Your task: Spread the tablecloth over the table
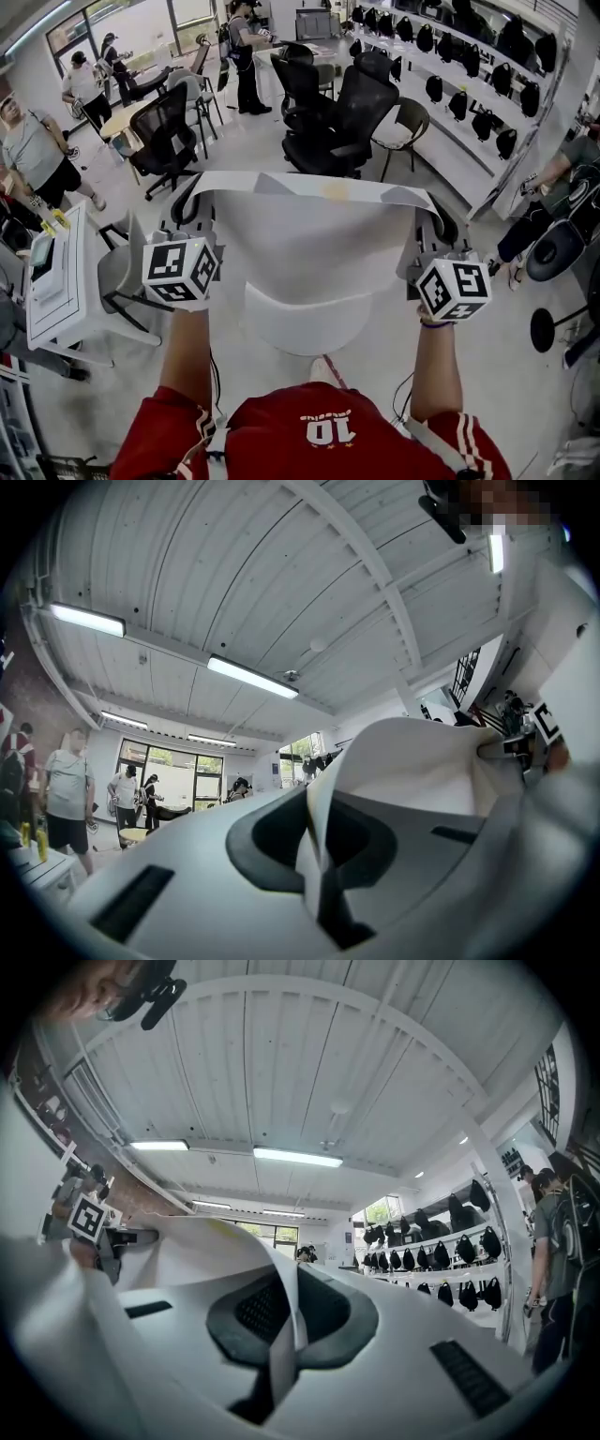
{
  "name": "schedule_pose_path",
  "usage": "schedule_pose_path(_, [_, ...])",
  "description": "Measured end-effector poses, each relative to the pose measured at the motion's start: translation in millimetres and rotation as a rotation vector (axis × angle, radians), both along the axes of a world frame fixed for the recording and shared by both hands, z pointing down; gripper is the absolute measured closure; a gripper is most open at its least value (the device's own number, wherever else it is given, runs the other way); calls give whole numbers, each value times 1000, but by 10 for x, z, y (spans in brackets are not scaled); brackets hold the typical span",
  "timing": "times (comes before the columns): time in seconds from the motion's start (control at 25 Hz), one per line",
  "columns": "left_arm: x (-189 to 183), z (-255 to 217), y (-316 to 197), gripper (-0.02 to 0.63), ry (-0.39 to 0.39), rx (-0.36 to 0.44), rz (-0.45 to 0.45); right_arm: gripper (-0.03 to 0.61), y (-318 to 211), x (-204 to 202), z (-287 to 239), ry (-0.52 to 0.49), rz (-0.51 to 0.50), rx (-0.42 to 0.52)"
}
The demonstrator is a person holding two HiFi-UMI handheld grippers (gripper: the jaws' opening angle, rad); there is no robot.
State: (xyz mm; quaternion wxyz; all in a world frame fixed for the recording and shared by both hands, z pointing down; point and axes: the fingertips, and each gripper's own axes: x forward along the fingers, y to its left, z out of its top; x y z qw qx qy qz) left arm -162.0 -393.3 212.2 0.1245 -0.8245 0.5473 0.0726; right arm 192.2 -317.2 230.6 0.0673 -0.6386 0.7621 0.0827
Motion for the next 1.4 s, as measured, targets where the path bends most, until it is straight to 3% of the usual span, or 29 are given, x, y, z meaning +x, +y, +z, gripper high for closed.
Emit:
schedule_pose_path(0.68, [550, 92, -1384, 606, -73, -2, -84, 563, -1516, 564, 54, -9, -45, -8])
schedule_pose_path(0.96, [596, 144, -1976, 606, -41, -27, -54, 563, -2097, 618, 56, -12, -21, 5])
schedule_pose_path(1.4, [547, 42, -2644, 606, -35, 21, -17, 563, -2713, 553, 75, -6, 21, 7])
